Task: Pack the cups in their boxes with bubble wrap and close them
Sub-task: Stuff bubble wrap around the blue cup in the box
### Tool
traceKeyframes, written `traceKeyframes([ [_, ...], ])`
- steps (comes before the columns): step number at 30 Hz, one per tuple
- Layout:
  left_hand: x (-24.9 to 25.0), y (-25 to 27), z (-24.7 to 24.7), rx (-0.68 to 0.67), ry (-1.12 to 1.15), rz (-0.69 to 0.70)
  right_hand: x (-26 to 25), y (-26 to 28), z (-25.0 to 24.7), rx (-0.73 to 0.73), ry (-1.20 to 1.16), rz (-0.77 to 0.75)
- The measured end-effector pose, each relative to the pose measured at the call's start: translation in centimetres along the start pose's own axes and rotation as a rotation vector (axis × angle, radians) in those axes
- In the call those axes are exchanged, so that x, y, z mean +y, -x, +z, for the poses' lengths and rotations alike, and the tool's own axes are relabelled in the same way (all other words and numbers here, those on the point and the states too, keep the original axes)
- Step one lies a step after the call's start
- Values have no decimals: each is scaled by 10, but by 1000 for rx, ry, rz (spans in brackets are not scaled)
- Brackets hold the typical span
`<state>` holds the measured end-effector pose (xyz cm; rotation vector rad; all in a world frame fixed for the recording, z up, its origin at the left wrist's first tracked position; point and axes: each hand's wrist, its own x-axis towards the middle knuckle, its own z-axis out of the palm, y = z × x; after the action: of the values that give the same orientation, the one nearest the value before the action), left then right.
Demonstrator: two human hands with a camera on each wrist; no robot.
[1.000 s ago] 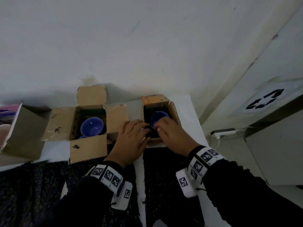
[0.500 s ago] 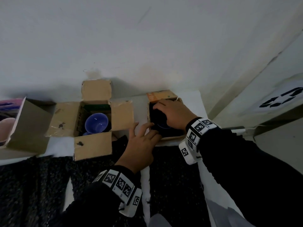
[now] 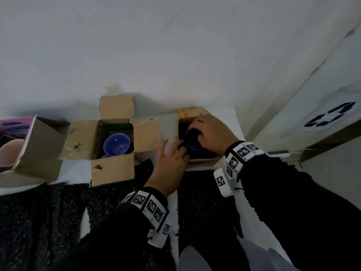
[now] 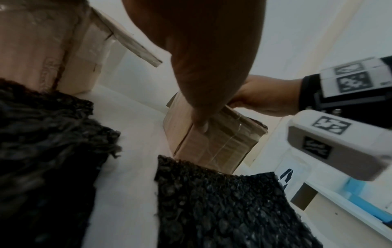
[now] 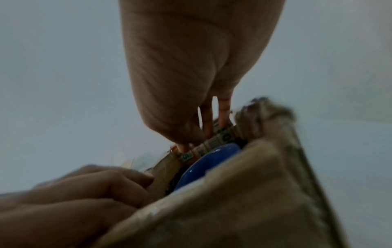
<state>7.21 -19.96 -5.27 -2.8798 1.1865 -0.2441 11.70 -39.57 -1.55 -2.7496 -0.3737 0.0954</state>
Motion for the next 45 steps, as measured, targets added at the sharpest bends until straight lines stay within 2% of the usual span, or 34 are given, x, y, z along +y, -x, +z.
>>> traceKeyframes([
  [5,4,17,-5,70,133,0,1,75,6,322,-144,5],
  [8,12,30,-9,66,189,-38,-4,125,34,411,-163,78],
  [10,18,40,-10,57,212,-51,-5,150,59,351,-155,145],
  [14,29,63,-9,-12,279,-45,-14,179,94,16,42,295],
  [15,32,69,-8,-36,316,-37,-17,181,97,-4,58,321],
  [17,37,81,-4,-93,437,-45,-23,182,97,45,64,320],
  [19,40,89,3,-224,607,-115,-26,182,93,132,31,290],
  [21,42,94,10,-322,729,-176,-28,184,91,222,-112,269],
  [24,42,95,13,-289,851,-256,-32,189,84,323,-369,299],
  [28,48,93,11,-220,678,-300,-42,188,66,392,-787,457],
  [30,53,90,8,-238,889,-291,-48,184,55,399,-937,490],
  [32,57,86,1,-330,1113,-281,-52,180,45,438,-1025,500],
  [35,59,79,-11,-375,1208,-314,-53,176,28,453,-1187,512],
  [40,55,71,-36,-323,1241,-347,-52,171,8,475,-1121,539],
  [42,52,66,-47,-386,1268,-405,-53,168,2,452,-1125,546],
  [43,50,63,-50,-411,1296,-423,-54,167,0,424,-1111,517],
  [45,49,56,-55,-362,1437,-431,-54,162,-4,327,-1099,426],
])
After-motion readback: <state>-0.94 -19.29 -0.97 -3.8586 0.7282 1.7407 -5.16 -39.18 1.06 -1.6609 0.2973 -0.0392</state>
